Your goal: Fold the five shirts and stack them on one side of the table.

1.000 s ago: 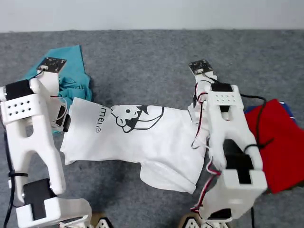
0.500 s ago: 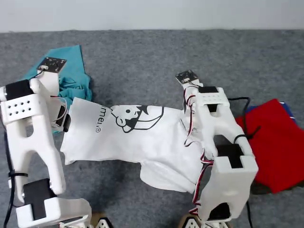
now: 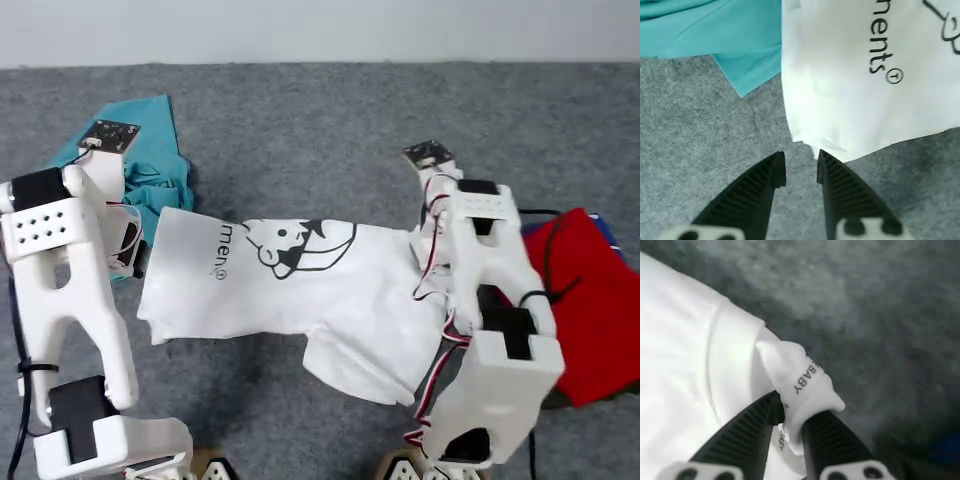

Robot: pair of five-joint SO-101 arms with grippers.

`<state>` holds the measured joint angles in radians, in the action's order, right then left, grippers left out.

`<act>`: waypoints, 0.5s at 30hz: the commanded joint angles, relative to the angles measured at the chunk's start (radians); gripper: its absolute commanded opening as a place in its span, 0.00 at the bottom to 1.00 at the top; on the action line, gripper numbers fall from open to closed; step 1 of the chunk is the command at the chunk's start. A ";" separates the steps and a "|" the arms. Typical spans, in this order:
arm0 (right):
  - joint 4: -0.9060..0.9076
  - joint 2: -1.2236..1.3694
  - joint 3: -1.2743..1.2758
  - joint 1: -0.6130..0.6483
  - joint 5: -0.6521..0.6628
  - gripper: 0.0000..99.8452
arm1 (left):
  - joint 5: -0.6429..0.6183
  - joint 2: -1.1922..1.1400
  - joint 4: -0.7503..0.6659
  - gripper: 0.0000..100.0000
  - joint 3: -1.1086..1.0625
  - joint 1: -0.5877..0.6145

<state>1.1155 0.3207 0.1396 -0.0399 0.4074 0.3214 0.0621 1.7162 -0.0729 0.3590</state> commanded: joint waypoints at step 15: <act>0.131 -0.067 -0.095 -0.045 -0.012 0.18 | -0.293 -0.068 -0.318 0.12 -0.010 -0.133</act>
<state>1.1953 0.3038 0.1013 -0.0660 0.4534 0.0698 0.0269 1.4922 -0.0836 0.2839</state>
